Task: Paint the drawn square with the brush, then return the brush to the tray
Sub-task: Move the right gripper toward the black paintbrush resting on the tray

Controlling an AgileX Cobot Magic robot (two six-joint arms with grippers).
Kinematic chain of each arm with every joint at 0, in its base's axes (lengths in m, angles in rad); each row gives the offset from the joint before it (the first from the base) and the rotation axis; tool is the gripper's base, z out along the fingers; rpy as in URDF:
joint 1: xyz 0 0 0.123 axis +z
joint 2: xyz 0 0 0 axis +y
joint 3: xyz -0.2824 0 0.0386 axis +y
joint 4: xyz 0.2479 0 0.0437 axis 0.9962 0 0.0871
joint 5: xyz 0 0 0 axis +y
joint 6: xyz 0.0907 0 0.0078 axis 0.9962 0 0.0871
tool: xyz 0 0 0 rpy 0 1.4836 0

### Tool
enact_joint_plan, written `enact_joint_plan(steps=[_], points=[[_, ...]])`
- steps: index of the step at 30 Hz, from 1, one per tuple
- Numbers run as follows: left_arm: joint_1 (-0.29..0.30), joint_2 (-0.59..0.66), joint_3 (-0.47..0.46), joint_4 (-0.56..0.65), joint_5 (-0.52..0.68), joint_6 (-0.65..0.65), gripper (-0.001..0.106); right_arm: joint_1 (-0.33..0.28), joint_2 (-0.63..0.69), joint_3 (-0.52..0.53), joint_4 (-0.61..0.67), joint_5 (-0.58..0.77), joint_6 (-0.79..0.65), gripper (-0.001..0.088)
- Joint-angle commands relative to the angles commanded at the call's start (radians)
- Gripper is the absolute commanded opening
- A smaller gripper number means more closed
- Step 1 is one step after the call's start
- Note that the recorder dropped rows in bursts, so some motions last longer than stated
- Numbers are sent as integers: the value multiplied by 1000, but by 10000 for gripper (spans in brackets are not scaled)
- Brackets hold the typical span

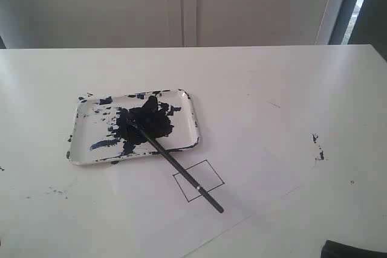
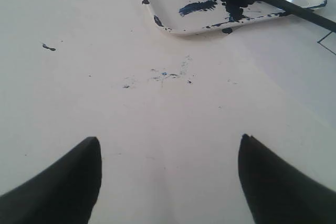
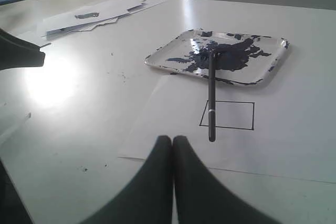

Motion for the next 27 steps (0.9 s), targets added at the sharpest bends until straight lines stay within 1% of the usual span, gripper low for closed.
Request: enact_joint_plan(steps=[15, 20, 27], points=[[0, 0, 0, 0, 0, 0, 749, 0, 0, 0, 0, -9, 27, 0], [0, 0, 0, 0, 0, 0, 749, 0, 0, 0, 2, -104, 29, 0], [0, 0, 0, 0, 0, 0, 749, 0, 0, 0, 17, -299, 29, 0]])
